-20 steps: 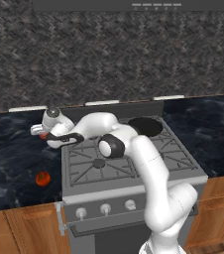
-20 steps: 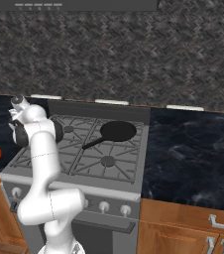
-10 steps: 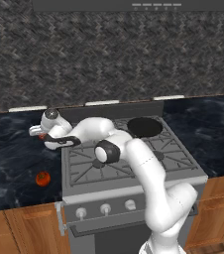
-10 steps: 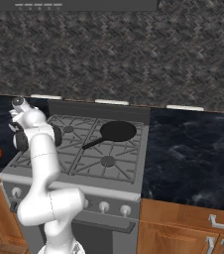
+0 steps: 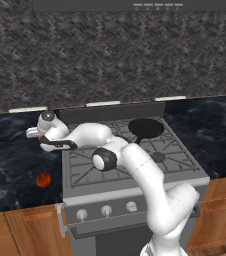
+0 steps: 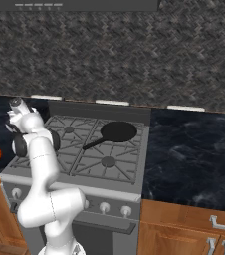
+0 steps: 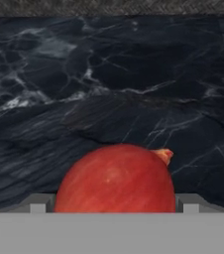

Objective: Place the pan on the rear right burner on the stove. Then place the tomato and the onion in the pan and turn on the rear right burner.

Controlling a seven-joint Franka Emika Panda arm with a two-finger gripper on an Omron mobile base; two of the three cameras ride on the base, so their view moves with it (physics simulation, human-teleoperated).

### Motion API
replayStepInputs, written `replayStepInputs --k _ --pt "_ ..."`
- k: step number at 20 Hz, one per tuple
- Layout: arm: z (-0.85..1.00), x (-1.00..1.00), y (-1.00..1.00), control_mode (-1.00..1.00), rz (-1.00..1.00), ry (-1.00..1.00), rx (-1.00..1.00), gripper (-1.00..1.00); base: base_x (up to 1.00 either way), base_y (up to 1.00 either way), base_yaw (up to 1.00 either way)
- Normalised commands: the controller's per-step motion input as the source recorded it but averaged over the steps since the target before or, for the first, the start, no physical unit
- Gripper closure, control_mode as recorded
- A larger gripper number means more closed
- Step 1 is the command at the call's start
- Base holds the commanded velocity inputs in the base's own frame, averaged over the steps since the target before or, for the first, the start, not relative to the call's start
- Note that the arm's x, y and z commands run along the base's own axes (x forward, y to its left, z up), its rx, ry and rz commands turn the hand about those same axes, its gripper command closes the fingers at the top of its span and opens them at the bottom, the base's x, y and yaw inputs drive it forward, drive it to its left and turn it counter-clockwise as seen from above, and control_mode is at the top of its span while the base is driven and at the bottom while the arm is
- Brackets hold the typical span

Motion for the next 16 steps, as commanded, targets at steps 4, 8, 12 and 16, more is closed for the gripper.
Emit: replayStepInputs --k 4,8,12,16 --pt "-0.03 -0.44 -0.13 -1.00 -0.08 -0.02 0.00 1.00 0.00 0.00 0.00" --pt "0.12 -0.56 -0.40 -1.00 -0.14 -0.11 0.00 1.00 0.00 0.00 0.00" --pt "0.09 -0.73 -0.54 -1.00 -0.18 -0.03 0.00 1.00 0.00 0.00 0.00" --pt "0.00 -0.91 -0.81 -1.00 -0.22 -0.05 0.00 1.00 0.00 0.00 0.00"
